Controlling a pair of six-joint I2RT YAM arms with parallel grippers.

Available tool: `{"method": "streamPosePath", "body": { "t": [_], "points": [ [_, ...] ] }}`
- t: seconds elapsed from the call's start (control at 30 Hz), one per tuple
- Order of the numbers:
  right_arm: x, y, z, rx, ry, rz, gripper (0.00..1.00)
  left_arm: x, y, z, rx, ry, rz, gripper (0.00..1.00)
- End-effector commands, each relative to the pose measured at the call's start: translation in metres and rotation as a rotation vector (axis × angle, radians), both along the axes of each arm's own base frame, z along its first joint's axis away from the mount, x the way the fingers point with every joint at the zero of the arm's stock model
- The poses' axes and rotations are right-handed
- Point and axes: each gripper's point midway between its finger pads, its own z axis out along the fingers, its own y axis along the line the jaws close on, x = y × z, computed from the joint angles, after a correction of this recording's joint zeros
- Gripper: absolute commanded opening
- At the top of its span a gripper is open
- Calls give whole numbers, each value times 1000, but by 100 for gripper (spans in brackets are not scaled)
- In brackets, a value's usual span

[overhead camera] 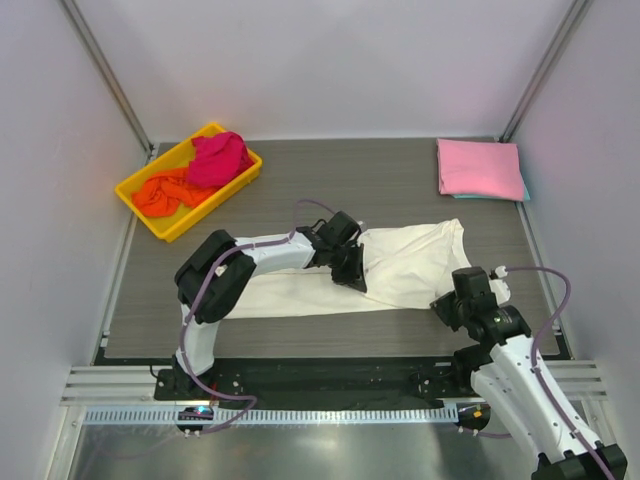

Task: Fold and stack the t-shirts
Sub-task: Fold the tshirt

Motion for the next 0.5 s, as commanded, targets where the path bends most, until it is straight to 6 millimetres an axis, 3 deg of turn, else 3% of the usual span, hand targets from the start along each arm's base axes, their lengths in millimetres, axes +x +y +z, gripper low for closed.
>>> {"method": "streamPosePath", "body": {
  "t": [0.0, 0.27, 0.47],
  "points": [
    [5, 4, 17, 43, -60, -29, 1, 5, -4, 26, -28, -35, 15, 0],
    [-3, 18, 12, 129, -92, 13, 1, 4, 0, 25, -5, -37, 13, 0],
    [-18, 16, 4, 114, -59, 46, 1, 1, -1, 29, -12, -20, 0, 0]
  ]
}}
